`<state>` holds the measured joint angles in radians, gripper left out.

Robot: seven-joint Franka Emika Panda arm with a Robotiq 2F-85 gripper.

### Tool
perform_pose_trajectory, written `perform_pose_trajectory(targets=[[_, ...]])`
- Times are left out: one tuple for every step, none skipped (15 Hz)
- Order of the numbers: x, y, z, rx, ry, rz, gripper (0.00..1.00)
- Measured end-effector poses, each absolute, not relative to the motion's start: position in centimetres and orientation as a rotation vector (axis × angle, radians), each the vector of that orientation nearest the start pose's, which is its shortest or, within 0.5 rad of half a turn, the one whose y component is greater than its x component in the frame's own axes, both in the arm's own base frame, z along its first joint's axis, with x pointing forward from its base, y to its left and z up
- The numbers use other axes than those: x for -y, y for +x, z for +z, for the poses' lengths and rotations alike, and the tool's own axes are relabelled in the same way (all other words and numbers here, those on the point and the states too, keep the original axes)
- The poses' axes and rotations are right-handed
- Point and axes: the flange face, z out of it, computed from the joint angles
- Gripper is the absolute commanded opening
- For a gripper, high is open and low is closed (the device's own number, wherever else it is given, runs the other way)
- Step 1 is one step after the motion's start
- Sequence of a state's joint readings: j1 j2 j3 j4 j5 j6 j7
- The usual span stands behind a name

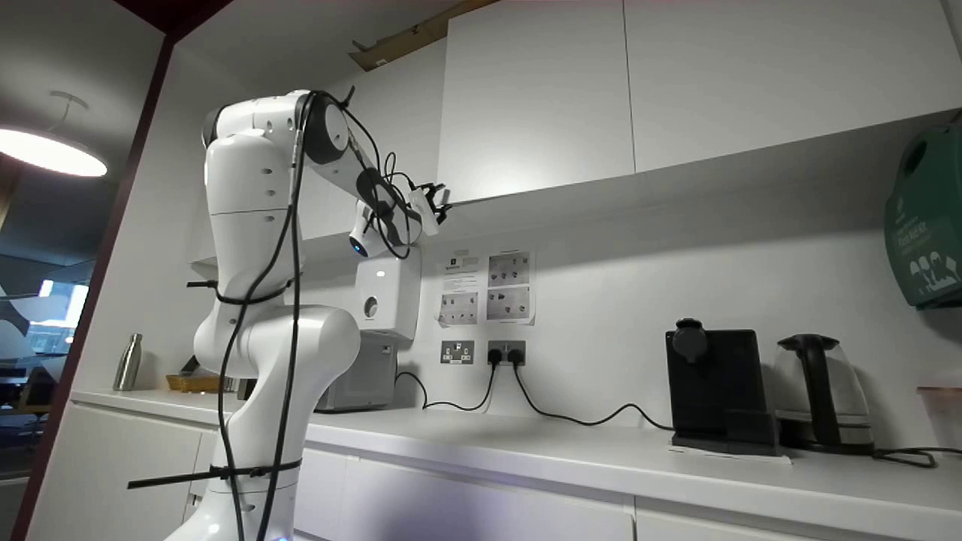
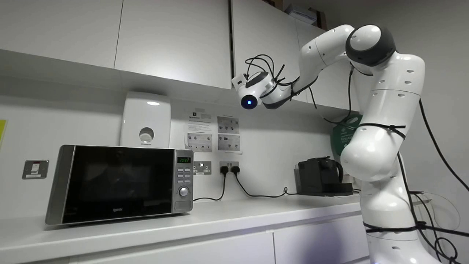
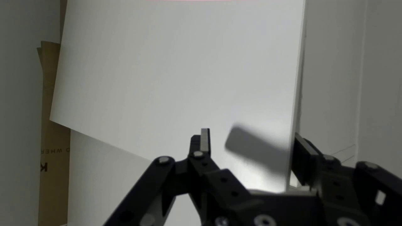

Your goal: Open the cupboard fully

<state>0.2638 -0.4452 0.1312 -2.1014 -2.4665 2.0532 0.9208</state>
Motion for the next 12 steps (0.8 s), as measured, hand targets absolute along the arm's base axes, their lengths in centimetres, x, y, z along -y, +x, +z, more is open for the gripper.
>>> perform_pose_trajectory(targets=[[-16.0, 42.8, 73.7, -0.391, 0.802, 1.343, 1.0], [-15.9, 42.6, 74.0, -0.384, 0.801, 1.346, 1.0], [-15.8, 42.3, 74.3, -0.377, 0.8, 1.348, 1.0], [-15.7, 42.1, 74.6, -0.37, 0.798, 1.35, 1.0], [-15.5, 41.9, 74.9, -0.363, 0.798, 1.352, 1.0], [-15.4, 41.7, 75.0, -0.358, 0.8, 1.353, 1.0], [-15.3, 41.6, 75.1, -0.353, 0.804, 1.353, 1.0], [-15.2, 41.6, 75.2, -0.35, 0.807, 1.353, 1.0], [-15.1, 41.6, 75.2, -0.345, 0.811, 1.353, 1.0], [-15.0, 41.5, 75.3, -0.339, 0.817, 1.352, 1.0], [-14.8, 41.5, 75.4, -0.326, 0.825, 1.351, 1.0], [-14.6, 41.5, 75.5, -0.304, 0.83, 1.346, 1.0]])
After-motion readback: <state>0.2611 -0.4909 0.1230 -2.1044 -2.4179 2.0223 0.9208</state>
